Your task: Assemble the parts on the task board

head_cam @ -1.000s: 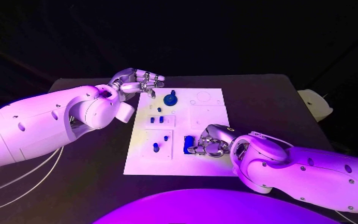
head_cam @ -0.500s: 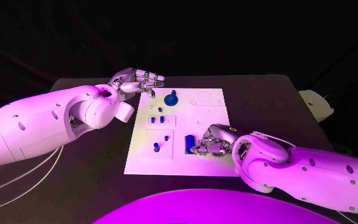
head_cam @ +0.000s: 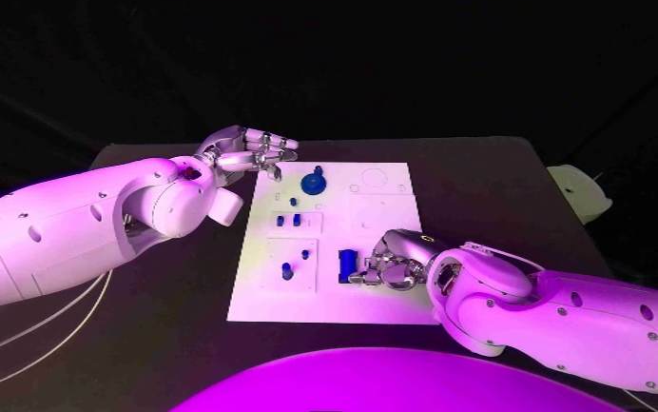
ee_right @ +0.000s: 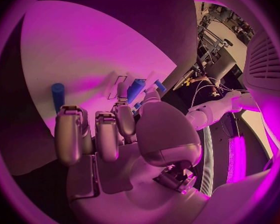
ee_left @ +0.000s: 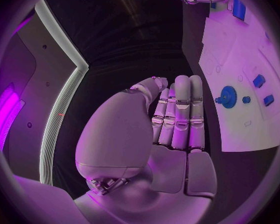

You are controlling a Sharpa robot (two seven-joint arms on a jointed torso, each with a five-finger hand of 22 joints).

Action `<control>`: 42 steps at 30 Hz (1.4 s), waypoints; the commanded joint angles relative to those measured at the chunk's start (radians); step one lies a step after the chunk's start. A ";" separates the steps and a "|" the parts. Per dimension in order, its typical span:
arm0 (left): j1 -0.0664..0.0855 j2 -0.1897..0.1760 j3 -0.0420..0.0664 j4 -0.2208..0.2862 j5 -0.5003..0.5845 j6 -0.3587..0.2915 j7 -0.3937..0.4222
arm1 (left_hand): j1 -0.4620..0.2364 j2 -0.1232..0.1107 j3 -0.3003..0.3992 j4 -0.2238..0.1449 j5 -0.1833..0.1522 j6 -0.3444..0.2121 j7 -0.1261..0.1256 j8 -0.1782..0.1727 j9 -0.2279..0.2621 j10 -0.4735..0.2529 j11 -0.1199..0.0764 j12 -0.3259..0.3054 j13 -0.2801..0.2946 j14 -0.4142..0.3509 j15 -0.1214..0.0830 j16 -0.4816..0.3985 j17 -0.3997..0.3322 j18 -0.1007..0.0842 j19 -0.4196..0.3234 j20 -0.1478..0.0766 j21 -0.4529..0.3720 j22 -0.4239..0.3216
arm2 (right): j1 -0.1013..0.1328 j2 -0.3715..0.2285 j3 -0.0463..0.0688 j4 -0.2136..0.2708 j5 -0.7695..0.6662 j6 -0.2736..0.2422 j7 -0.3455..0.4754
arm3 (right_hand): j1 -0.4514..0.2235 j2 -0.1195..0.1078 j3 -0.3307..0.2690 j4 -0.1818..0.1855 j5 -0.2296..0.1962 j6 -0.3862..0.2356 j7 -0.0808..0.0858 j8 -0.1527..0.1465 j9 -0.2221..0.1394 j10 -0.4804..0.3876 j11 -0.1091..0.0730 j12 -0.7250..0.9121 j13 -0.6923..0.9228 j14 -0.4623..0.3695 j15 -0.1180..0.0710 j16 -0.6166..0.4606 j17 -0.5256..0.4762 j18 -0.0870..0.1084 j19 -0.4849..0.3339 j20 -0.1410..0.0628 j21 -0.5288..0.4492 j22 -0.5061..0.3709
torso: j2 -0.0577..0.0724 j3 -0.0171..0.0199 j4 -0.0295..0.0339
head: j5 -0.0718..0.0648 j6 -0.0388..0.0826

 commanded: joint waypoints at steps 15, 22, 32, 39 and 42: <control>0.000 0.000 0.001 0.004 0.005 0.014 0.007 | -0.002 0.003 -0.003 -0.005 -0.002 -0.005 -0.001 0.002 0.000 -0.004 0.001 0.004 0.002 -0.003 0.004 -0.006 -0.001 0.015 -0.005 0.002 -0.004 -0.001 | 0.033 -0.118 0.000 0.054 0.012 -0.059 0.047 | 0.081 0.031 0.023 -0.037 0.044 -0.028 0.003 -0.011 0.000 0.003 0.004 -0.007 0.025 0.088 -0.006 0.001 0.187 -0.008 0.040 -0.006 -0.009 0.214 | -0.002 -0.0004 -0.0028 | -0.009 0.000; 0.000 0.001 0.000 0.006 0.005 0.013 0.007 | -0.002 0.003 -0.003 -0.005 -0.002 -0.005 -0.001 0.002 0.000 -0.004 0.001 0.004 0.002 -0.003 0.004 -0.006 -0.001 0.015 -0.005 0.002 -0.004 -0.001 | 0.059 -0.220 0.000 0.072 -0.047 -0.084 0.061 | 0.137 0.012 0.023 -0.067 0.037 -0.051 0.018 -0.043 -0.016 -0.006 0.016 -0.022 0.017 0.089 0.005 0.002 0.190 -0.009 0.040 0.002 -0.008 0.214 | -0.001 0.0008 -0.0025 | -0.019 0.000; -0.001 0.002 0.000 0.006 0.005 0.015 0.007 | -0.002 0.003 -0.003 -0.005 -0.002 -0.005 -0.001 0.002 0.000 -0.004 0.001 0.004 0.002 -0.003 0.004 -0.006 -0.001 0.015 -0.005 0.002 -0.004 -0.001 | 0.047 -0.259 -0.005 0.060 -0.152 -0.061 0.040 | 0.154 0.010 0.022 -0.074 0.044 -0.034 0.015 -0.044 -0.018 -0.006 0.015 -0.023 0.017 0.089 0.005 0.004 0.194 -0.010 0.043 0.004 0.002 0.217 | -0.001 0.0027 -0.0047 | -0.036 0.000; -0.001 0.002 0.000 0.006 0.005 0.015 0.007 | -0.002 0.003 -0.003 -0.005 -0.002 -0.005 -0.001 0.002 0.000 -0.004 0.001 0.004 0.002 -0.003 0.004 -0.006 -0.001 0.015 -0.005 0.002 -0.004 -0.001 | 0.024 -0.228 -0.007 0.041 -0.169 -0.057 0.016 | 0.156 0.013 0.020 -0.071 0.058 -0.024 0.012 -0.044 -0.018 -0.004 0.012 -0.022 0.018 0.089 0.003 0.004 0.193 -0.010 0.043 0.004 0.003 0.217 | 0.000 0.0025 -0.0022 | -0.036 0.000; -0.002 0.001 0.000 0.006 0.005 0.016 0.006 | -0.002 0.003 -0.003 -0.005 -0.002 -0.005 -0.001 0.002 0.000 -0.004 0.001 0.004 0.002 -0.003 0.004 -0.006 -0.001 0.015 -0.005 0.002 -0.004 -0.001 | 0.017 -0.216 -0.007 0.028 -0.171 -0.055 0.008 | 0.160 0.013 0.020 -0.071 0.074 -0.022 0.011 -0.046 -0.020 -0.003 0.011 -0.022 0.019 0.089 0.002 0.004 0.193 -0.010 0.043 0.003 0.003 0.217 | -0.001 0.0017 -0.0016 | -0.036 0.000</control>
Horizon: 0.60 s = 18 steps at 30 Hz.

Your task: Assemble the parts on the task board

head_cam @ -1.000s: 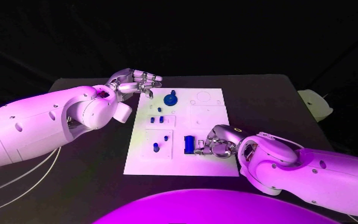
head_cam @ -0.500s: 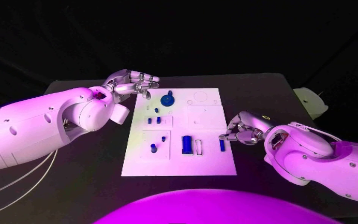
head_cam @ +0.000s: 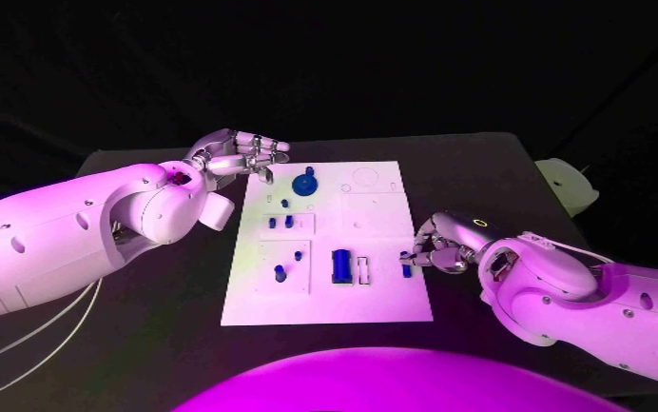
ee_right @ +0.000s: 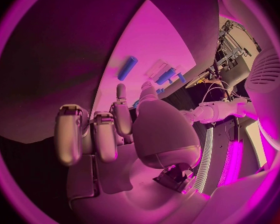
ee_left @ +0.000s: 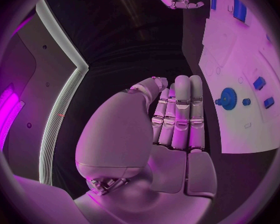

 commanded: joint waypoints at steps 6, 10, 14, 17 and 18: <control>0.000 0.000 0.000 0.003 0.005 0.014 0.006 | -0.002 0.003 -0.003 -0.005 -0.002 -0.005 -0.001 0.001 0.000 -0.005 0.001 0.004 0.001 -0.003 0.004 -0.006 -0.001 0.015 -0.005 0.002 -0.004 -0.001 | -0.014 0.026 -0.001 -0.036 -0.044 0.022 -0.032 | 0.055 0.030 -0.003 -0.004 0.051 0.010 -0.003 -0.012 -0.005 0.008 -0.009 0.007 -0.005 0.087 -0.006 0.005 0.194 -0.011 0.044 0.001 0.005 0.218 | -0.001 -0.0016 0.0005 | 0.001 0.000; 0.000 0.000 0.000 0.004 0.005 0.015 0.006 | -0.002 0.003 -0.003 -0.005 -0.002 -0.005 -0.001 0.001 0.000 -0.005 0.001 0.004 0.001 -0.003 0.004 -0.006 -0.001 0.015 -0.005 0.002 -0.004 -0.001 | -0.019 0.037 -0.001 -0.048 -0.044 0.031 -0.035 | 0.056 0.030 -0.004 -0.003 0.058 0.011 -0.003 -0.013 -0.005 0.008 -0.009 0.007 -0.005 0.087 -0.006 0.005 0.194 -0.011 0.044 0.001 0.004 0.218 | -0.001 -0.0015 0.0001 | 0.002 0.000; 0.000 -0.001 0.000 0.004 0.005 0.015 0.006 | -0.002 0.003 -0.004 -0.006 -0.003 -0.005 0.000 0.002 0.000 -0.006 0.002 0.006 0.001 -0.003 0.004 -0.006 -0.002 0.015 -0.004 0.002 -0.004 -0.002 | -0.027 0.047 -0.001 -0.058 -0.044 0.043 -0.036 | 0.063 0.033 -0.001 -0.004 0.069 0.015 -0.005 -0.014 -0.006 0.009 -0.011 0.007 -0.004 0.087 -0.007 0.004 0.193 -0.010 0.043 0.000 0.003 0.218 | 0.000 -0.0010 0.0005 | 0.004 0.000; 0.000 -0.001 0.000 0.004 0.005 0.016 0.005 | -0.001 0.003 -0.004 -0.006 -0.003 -0.005 0.000 0.002 0.000 -0.006 0.002 0.007 0.001 -0.003 0.004 -0.007 -0.002 0.015 -0.004 0.002 -0.004 -0.002 | -0.032 0.054 -0.001 -0.064 -0.043 0.049 -0.036 | 0.072 0.035 0.001 -0.006 0.078 0.017 -0.006 -0.015 -0.007 0.008 -0.012 0.007 -0.004 0.087 -0.008 0.004 0.192 -0.010 0.043 0.000 0.003 0.217 | -0.001 -0.0011 -0.0005 | 0.005 0.000; 0.000 -0.001 0.000 0.004 0.005 0.016 0.005 | -0.001 0.003 -0.004 -0.006 -0.003 -0.005 0.000 0.002 0.000 -0.006 0.002 0.007 0.001 -0.003 0.004 -0.007 -0.002 0.015 -0.004 0.002 -0.004 -0.002 | -0.034 0.058 -0.001 -0.066 -0.043 0.051 -0.036 | 0.078 0.036 0.004 -0.009 0.079 0.018 -0.007 -0.015 -0.007 0.008 -0.013 0.006 -0.004 0.087 -0.009 0.004 0.192 -0.010 0.043 -0.001 0.002 0.217 | 0.000 -0.0011 -0.0004 | 0.005 0.000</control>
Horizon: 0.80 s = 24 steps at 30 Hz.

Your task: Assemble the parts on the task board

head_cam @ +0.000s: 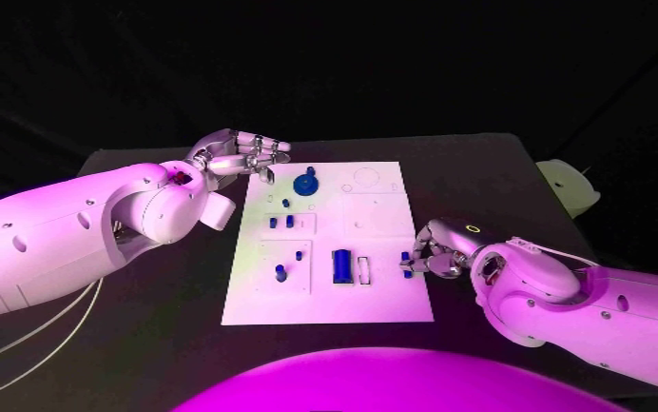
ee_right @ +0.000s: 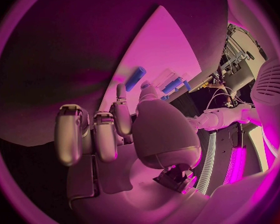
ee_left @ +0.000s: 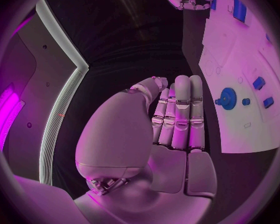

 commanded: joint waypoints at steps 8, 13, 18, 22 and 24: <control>0.000 0.000 0.000 0.003 0.005 0.017 0.005 | -0.001 0.003 -0.001 -0.003 -0.003 -0.005 0.000 0.002 0.000 -0.006 0.002 0.007 0.001 -0.003 0.004 -0.007 -0.001 0.015 -0.004 0.002 -0.004 -0.001 | -0.015 0.031 -0.001 -0.023 -0.014 0.041 -0.010 | 0.105 0.052 0.026 -0.024 -0.039 0.011 -0.006 -0.011 -0.005 0.008 -0.016 0.001 -0.003 0.091 -0.011 0.004 0.193 -0.010 0.043 -0.004 0.002 0.217 | 0.000 0.0006 -0.0013 | 0.002 0.000; 0.000 0.000 0.000 0.004 0.005 0.017 0.004 | -0.001 0.003 -0.001 -0.003 -0.003 -0.005 0.000 0.002 0.000 -0.006 0.002 0.007 0.001 -0.003 0.004 -0.007 -0.001 0.015 -0.004 0.002 -0.004 -0.001 | -0.019 0.045 -0.001 -0.034 -0.024 0.057 -0.011 | 0.188 0.057 0.082 -0.073 -0.119 0.015 -0.012 -0.016 -0.008 0.005 -0.022 -0.003 -0.003 0.091 -0.017 0.004 0.194 -0.010 0.043 -0.009 0.003 0.217 | 0.001 0.0007 -0.0015 | 0.003 0.000; 0.000 -0.001 0.000 0.005 0.005 0.018 0.004 | -0.001 0.003 -0.001 -0.003 -0.003 -0.005 0.000 0.002 0.000 -0.006 0.002 0.007 0.001 -0.003 0.004 -0.007 -0.001 0.015 -0.004 0.002 -0.004 -0.001 | -0.021 0.058 -0.001 -0.049 -0.048 0.084 -0.014 | 0.234 0.046 0.125 -0.108 -0.133 0.019 -0.012 -0.021 -0.011 0.002 -0.022 -0.009 -0.006 0.091 -0.017 0.004 0.192 -0.010 0.041 -0.011 -0.001 0.216 | 0.001 0.0008 -0.0006 | 0.003 0.000; 0.000 -0.002 0.000 0.007 0.005 0.018 0.002 | -0.001 0.003 -0.001 -0.003 -0.003 -0.005 0.000 0.002 0.000 -0.006 0.002 0.007 0.001 -0.003 0.004 -0.007 -0.001 0.015 -0.004 0.002 -0.004 -0.001 | -0.022 0.065 -0.001 -0.059 -0.086 0.112 -0.018 | 0.273 0.038 0.183 -0.150 -0.142 0.022 -0.005 -0.025 -0.012 -0.003 -0.017 -0.019 -0.010 0.091 -0.013 0.004 0.193 -0.009 0.039 -0.009 -0.005 0.215 | 0.001 0.0004 -0.0008 | 0.004 0.000; 0.000 -0.002 0.000 0.007 0.005 0.018 0.002 | -0.001 0.003 -0.001 -0.003 -0.003 -0.005 0.000 0.002 0.000 -0.006 0.002 0.007 0.001 -0.003 0.004 -0.007 -0.001 0.015 -0.004 0.002 -0.004 -0.001 | -0.022 0.067 -0.001 -0.062 -0.102 0.123 -0.020 | 0.275 0.034 0.202 -0.160 -0.140 0.022 0.000 -0.027 -0.012 -0.005 -0.014 -0.022 -0.011 0.091 -0.011 0.004 0.194 -0.009 0.038 -0.008 -0.006 0.215 | 0.000 0.0000 -0.0008 | 0.004 0.000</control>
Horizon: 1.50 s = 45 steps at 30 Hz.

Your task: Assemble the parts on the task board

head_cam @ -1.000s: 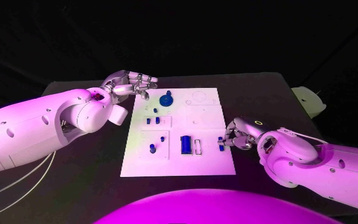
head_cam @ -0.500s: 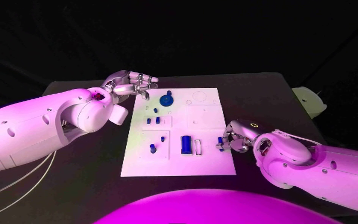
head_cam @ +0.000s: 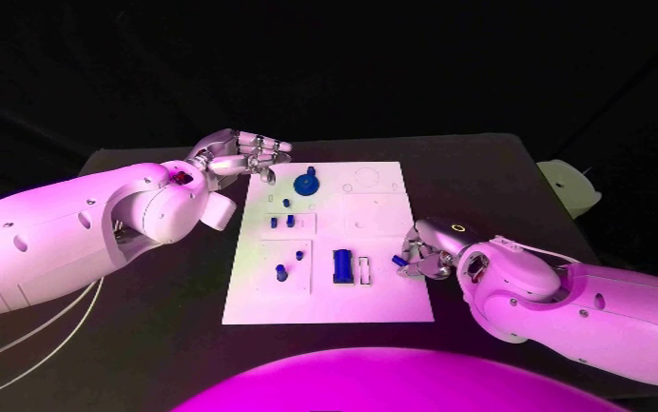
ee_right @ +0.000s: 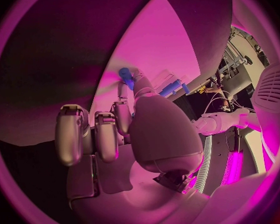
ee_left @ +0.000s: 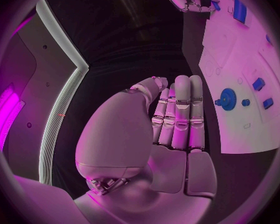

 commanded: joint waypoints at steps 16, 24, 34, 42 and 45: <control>0.000 -0.002 0.001 0.005 0.005 0.018 0.000 | -0.001 0.003 -0.001 -0.003 -0.003 -0.006 0.001 0.003 0.000 -0.007 0.002 0.008 0.001 -0.003 0.005 -0.007 -0.001 0.015 -0.003 0.002 -0.005 -0.002 | -0.012 -0.002 -0.011 -0.001 0.021 0.101 -0.026 | -0.040 0.069 0.469 0.022 0.081 0.004 0.008 -0.030 -0.011 0.009 0.008 -0.015 -0.050 0.088 0.011 0.001 0.190 -0.009 0.037 0.008 -0.005 0.215 | -0.001 -0.0006 0.0002 | 0.003 0.000; 0.000 -0.002 0.001 0.005 0.005 0.018 -0.001 | 0.008 0.005 0.004 -0.010 -0.001 -0.007 0.001 0.004 0.000 -0.010 0.002 0.011 0.001 -0.003 0.004 -0.008 -0.003 0.015 -0.002 0.001 -0.004 -0.002 | -0.012 -0.006 -0.011 0.002 0.091 0.111 -0.026 | -0.154 0.010 0.692 -0.023 0.067 0.014 0.016 -0.026 -0.002 0.019 0.003 -0.006 -0.042 0.088 0.013 0.002 0.192 -0.009 0.037 0.008 -0.004 0.215 | -0.001 -0.0002 -0.0007 | 0.005 0.000; 0.000 -0.002 0.001 0.005 0.003 0.021 -0.005 | 0.012 0.006 0.007 -0.013 -0.001 -0.007 0.001 0.005 0.000 -0.011 0.002 0.013 0.001 -0.003 0.003 -0.009 -0.003 0.016 -0.002 0.000 -0.003 -0.002 | -0.006 -0.009 -0.010 0.028 0.108 0.034 -0.028 | -0.199 -0.041 0.685 -0.061 0.056 0.020 0.011 -0.014 0.012 0.027 0.001 0.001 -0.036 0.089 0.012 0.003 0.192 -0.009 0.038 0.008 -0.001 0.215 | 0.000 -0.0005 -0.0009 | 0.006 0.000; 0.000 0.001 0.001 0.005 0.002 0.025 -0.008 | 0.012 0.005 0.007 -0.014 -0.001 -0.008 0.001 0.005 0.000 -0.011 0.003 0.013 0.001 -0.003 0.003 -0.009 -0.003 0.016 -0.002 0.000 -0.003 -0.001 | 0.011 0.003 -0.008 0.070 0.111 -0.076 -0.026 | -0.220 -0.054 0.644 -0.068 0.017 0.022 0.002 0.000 0.026 0.036 -0.006 0.016 -0.026 0.090 0.006 0.006 0.198 -0.011 0.042 0.005 0.010 0.218 | 0.000 -0.0005 -0.0002 | 0.004 0.000; 0.000 0.002 0.001 0.008 0.002 0.027 -0.009 | 0.012 0.005 0.007 -0.014 -0.001 -0.008 0.001 0.005 0.000 -0.011 0.003 0.013 0.001 -0.003 0.003 -0.009 -0.003 0.016 -0.002 0.000 -0.003 -0.001 | 0.014 0.018 -0.008 0.076 0.121 -0.091 -0.026 | -0.226 -0.056 0.632 -0.068 0.007 0.023 0.000 0.004 0.030 0.037 -0.008 0.017 -0.025 0.090 0.005 0.006 0.199 -0.011 0.042 0.003 0.009 0.218 | 0.000 -0.0005 0.0011 | 0.003 0.000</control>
